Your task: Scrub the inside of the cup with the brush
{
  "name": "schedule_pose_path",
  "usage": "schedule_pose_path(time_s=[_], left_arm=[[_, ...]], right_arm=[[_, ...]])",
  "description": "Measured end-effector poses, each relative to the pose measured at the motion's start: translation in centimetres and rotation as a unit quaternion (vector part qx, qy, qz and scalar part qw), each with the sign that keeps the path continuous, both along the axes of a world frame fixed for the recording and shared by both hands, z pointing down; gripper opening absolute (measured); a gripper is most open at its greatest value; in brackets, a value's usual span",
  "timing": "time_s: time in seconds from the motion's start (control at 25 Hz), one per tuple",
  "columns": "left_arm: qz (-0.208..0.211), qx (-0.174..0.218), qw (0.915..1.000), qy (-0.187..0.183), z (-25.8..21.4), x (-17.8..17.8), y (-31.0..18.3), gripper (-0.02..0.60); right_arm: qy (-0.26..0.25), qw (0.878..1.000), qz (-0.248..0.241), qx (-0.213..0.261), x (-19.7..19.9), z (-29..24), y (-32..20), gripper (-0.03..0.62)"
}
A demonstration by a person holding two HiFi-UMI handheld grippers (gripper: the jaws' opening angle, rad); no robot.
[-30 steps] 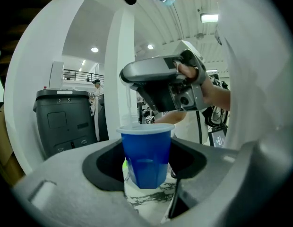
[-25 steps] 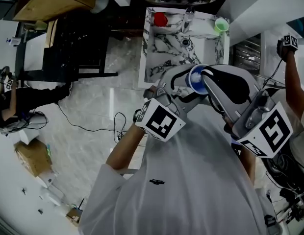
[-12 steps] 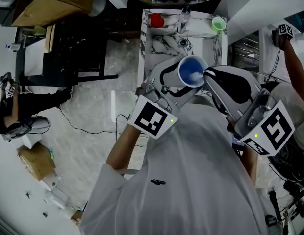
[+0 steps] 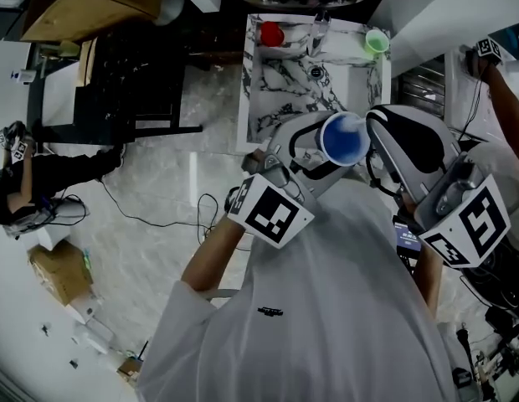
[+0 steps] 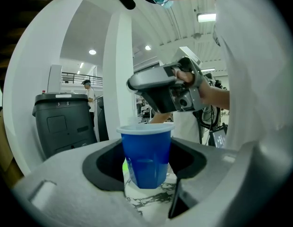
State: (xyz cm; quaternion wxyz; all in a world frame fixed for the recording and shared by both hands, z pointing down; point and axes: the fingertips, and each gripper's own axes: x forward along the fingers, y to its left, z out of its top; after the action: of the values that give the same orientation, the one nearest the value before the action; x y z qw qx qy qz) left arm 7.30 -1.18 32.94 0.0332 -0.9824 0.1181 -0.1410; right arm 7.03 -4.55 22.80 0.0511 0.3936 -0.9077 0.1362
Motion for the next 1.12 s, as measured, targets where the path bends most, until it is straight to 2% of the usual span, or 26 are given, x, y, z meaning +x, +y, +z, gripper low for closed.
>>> schedule_pose_path(time_s=[0.2, 0.4, 0.56, 0.84, 1.0, 1.12], left_arm=[[-0.008, -0.011, 0.9998, -0.011, 1.3, 0.1, -0.3, 0.275], [-0.017, -0.014, 0.9997, -0.007, 1.5, -0.2, -1.0, 0.273], [-0.046, -0.016, 0.9988, -0.005, 1.6, -0.8, -2.5, 0.274], [-0.068, -0.006, 0.9977, -0.002, 1.0, -2.1, -3.6, 0.275], [-0.057, 0.006, 0.9983, -0.011, 0.6, -2.2, -3.1, 0.275], [-0.047, 0.0, 0.9989, -0.01, 0.6, -1.7, -2.2, 0.273]], right_arm=[[-0.016, 1.0, -0.018, 0.003, -1.1, -0.2, 0.0, 0.025], [-0.029, 0.999, -0.044, -0.001, -2.7, -0.5, 0.5, 0.025], [-0.037, 0.998, -0.053, -0.013, -2.9, -0.3, 0.9, 0.026], [-0.023, 0.999, -0.031, -0.018, -1.2, 0.0, 1.1, 0.025], [-0.02, 1.0, -0.003, -0.024, 0.3, 0.4, 0.7, 0.025], [-0.019, 0.999, 0.016, -0.021, 1.3, 0.3, 0.3, 0.025]])
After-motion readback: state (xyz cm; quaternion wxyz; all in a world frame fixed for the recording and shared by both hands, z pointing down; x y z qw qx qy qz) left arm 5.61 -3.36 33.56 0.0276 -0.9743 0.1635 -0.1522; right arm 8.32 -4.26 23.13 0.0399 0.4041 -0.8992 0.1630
